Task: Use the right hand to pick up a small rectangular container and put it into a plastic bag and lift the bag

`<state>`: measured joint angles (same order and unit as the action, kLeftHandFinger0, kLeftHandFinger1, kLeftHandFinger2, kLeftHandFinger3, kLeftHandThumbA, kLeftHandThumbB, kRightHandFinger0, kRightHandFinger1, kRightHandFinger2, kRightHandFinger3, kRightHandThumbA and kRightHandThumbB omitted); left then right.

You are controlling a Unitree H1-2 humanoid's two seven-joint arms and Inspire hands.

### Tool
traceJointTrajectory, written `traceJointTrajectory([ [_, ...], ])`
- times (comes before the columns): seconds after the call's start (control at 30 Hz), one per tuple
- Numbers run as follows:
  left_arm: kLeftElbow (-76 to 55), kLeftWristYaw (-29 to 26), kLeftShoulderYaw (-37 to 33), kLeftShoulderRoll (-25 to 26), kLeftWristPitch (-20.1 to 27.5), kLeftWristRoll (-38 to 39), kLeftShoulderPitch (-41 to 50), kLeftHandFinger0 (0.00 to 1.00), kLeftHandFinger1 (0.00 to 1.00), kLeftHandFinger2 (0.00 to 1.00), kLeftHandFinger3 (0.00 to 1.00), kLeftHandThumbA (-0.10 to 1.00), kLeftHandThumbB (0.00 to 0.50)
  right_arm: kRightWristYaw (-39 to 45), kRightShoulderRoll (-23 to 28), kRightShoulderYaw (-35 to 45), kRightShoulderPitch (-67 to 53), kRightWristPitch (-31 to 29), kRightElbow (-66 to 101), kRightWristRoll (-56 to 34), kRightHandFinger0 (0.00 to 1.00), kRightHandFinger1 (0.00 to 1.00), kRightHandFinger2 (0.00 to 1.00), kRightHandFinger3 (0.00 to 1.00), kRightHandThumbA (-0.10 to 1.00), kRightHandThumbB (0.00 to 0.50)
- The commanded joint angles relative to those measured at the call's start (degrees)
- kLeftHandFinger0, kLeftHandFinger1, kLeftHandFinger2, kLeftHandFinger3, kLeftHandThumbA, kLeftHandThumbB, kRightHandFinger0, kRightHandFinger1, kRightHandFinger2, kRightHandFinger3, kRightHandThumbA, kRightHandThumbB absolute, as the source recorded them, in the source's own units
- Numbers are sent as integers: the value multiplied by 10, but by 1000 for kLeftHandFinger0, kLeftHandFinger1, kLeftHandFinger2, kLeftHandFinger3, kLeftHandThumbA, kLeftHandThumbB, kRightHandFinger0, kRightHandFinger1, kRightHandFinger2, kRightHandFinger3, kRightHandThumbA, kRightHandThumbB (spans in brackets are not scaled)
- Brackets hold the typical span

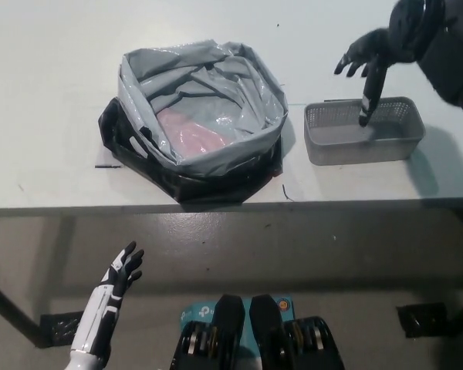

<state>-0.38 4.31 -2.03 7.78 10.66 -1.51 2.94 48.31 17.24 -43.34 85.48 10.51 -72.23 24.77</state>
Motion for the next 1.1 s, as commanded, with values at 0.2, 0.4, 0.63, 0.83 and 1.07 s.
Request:
traceJointTrajectory([
  [0.2,-23,6,2,5,26,2,-6,1000,1000,1000,1000,995,137,42,-6,-14,54,-40,-16,48,1000,1000,1000,1000,1000,435],
  [0.4,-21,8,0,5,29,3,-9,1000,1000,1000,1000,990,134,40,-6,0,39,-26,-17,47,1000,1000,1000,1000,1000,466],
  [0.63,-21,8,2,8,29,4,-9,1000,1000,1000,1000,987,129,8,-18,-7,12,-39,-17,68,1000,1000,1000,1000,1000,500],
  [0.83,-24,10,0,8,29,4,-7,1000,1000,1000,1000,980,131,-51,-36,2,-30,-18,-17,74,1000,1000,1000,1000,923,500],
  [1.07,-25,10,0,8,29,0,-8,1000,1000,1000,1000,975,135,-148,-54,-2,-72,-32,-22,98,1000,1000,1000,1000,927,500],
])
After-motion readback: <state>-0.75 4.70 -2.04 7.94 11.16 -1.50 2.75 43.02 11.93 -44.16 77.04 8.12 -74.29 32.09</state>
